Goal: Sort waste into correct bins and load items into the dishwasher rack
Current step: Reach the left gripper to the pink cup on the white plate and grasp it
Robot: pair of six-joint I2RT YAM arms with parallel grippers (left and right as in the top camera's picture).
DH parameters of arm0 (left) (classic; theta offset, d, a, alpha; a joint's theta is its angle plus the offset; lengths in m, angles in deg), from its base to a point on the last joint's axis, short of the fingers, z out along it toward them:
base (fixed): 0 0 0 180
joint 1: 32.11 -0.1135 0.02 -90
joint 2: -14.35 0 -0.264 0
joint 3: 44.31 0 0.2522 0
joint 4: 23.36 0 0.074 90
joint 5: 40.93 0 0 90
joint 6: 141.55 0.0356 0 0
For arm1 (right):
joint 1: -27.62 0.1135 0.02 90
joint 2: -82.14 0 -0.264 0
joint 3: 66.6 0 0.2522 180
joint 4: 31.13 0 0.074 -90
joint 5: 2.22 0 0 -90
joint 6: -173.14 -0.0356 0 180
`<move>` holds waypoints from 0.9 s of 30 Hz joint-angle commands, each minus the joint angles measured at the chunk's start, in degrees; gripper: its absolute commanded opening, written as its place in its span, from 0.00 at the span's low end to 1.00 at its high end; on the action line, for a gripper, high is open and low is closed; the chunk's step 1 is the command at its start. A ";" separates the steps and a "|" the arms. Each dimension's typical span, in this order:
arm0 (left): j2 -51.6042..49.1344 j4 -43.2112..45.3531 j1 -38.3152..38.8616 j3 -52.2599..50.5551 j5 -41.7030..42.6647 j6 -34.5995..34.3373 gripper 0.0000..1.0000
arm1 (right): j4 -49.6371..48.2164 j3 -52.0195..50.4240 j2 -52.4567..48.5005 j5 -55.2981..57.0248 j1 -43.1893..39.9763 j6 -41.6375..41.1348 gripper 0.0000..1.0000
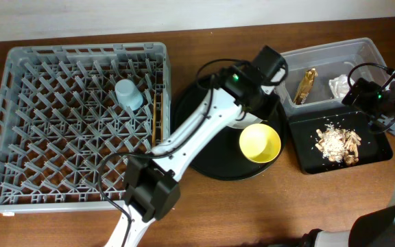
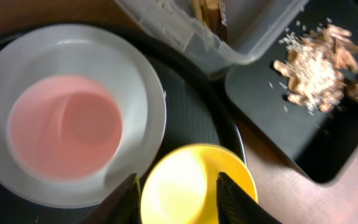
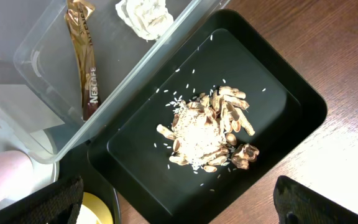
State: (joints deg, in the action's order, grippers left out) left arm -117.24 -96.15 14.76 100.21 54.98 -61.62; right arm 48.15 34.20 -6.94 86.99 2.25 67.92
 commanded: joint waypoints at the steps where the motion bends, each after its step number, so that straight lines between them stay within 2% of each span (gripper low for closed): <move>1: 0.79 6.25 1.40 -5.73 -6.43 0.31 0.34 | 0.00 0.28 0.85 -0.07 -0.15 -0.52 0.99; 6: 0.79 15.06 1.84 -12.59 -13.64 0.28 0.32 | 0.02 0.28 0.85 -0.07 -0.15 -0.52 0.99; 10: 0.76 17.68 1.81 -13.90 -17.84 0.31 0.32 | 0.02 0.28 0.85 -0.07 -0.15 -0.52 0.99; 27: 0.35 18.27 1.84 -16.52 -17.77 0.31 0.22 | 0.00 0.28 0.85 -0.07 -0.15 -0.52 0.99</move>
State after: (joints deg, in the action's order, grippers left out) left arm -117.24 -77.96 16.53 84.96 38.04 -61.66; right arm 48.17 34.20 -6.94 87.01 2.25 67.92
